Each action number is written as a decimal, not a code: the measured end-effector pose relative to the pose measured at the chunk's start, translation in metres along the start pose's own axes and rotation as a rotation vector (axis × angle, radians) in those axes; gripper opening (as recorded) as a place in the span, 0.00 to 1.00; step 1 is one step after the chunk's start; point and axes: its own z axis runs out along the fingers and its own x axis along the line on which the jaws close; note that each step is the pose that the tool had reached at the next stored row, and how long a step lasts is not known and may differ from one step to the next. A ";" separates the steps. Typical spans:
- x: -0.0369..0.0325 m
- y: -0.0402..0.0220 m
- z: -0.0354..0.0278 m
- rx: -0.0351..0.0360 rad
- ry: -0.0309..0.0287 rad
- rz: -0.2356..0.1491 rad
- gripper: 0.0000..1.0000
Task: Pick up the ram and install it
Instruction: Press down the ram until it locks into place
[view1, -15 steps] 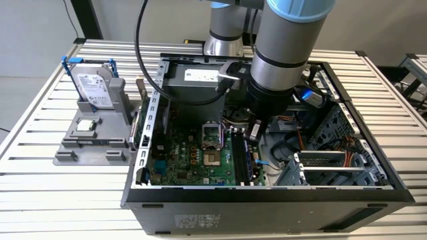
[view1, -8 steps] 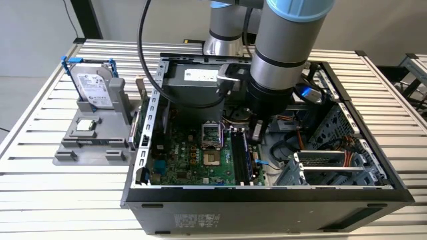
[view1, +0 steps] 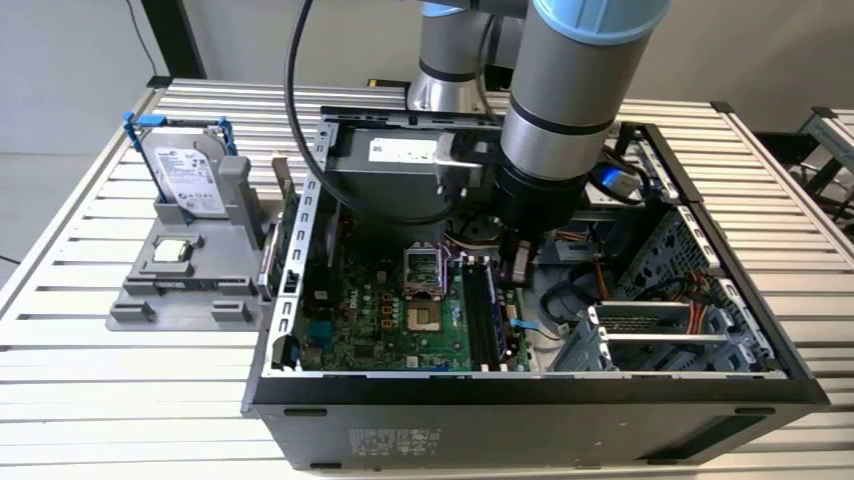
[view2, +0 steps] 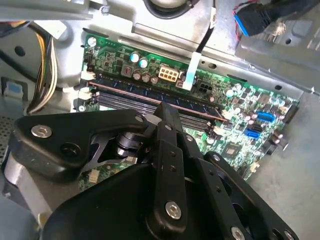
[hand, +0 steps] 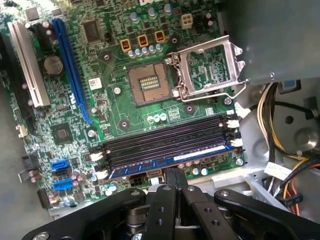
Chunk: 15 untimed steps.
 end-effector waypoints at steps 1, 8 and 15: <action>0.0000 0.0000 0.0000 -0.0001 -0.0003 -0.013 0.00; 0.0000 0.0000 0.0000 -0.0006 -0.0032 -0.101 0.00; -0.0001 0.0000 0.0000 -0.0011 -0.0058 -0.184 0.00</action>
